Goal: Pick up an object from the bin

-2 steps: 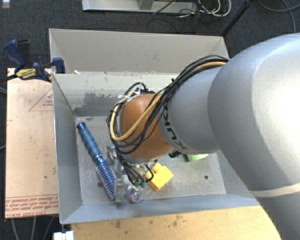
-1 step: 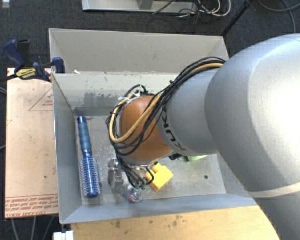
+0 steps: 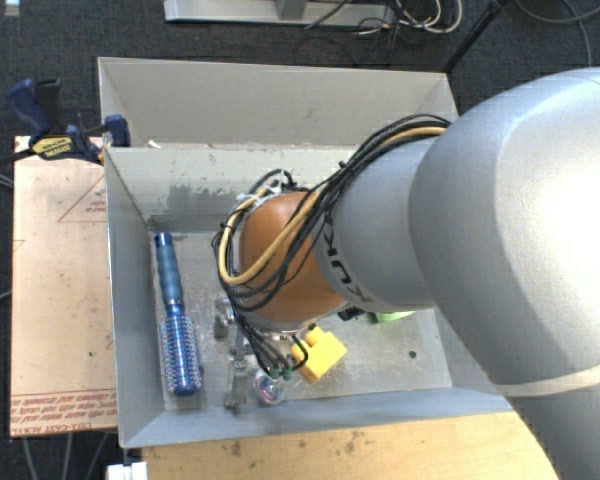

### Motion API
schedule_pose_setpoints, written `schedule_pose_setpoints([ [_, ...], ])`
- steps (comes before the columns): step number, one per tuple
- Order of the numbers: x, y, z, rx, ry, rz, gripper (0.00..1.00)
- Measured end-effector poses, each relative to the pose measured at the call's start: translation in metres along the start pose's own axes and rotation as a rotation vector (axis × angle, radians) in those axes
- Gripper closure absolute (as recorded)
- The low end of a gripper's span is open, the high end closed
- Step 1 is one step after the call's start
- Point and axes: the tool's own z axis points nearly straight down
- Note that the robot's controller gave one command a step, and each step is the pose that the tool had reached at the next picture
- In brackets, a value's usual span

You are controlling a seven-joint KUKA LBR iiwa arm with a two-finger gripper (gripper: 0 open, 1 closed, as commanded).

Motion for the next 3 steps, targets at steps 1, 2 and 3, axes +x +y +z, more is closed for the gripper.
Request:
schedule_pose_setpoints([
  [1, 0.006, -0.126, 0.0, 0.005, 0.001, -0.025, 0.0],
  [2, 0.006, -0.12, -0.001, 0.0, 0.002, -0.032, 1.0],
  [3, 0.005, -0.12, -0.149, 0.001, -0.01, -0.013, 1.0],
])
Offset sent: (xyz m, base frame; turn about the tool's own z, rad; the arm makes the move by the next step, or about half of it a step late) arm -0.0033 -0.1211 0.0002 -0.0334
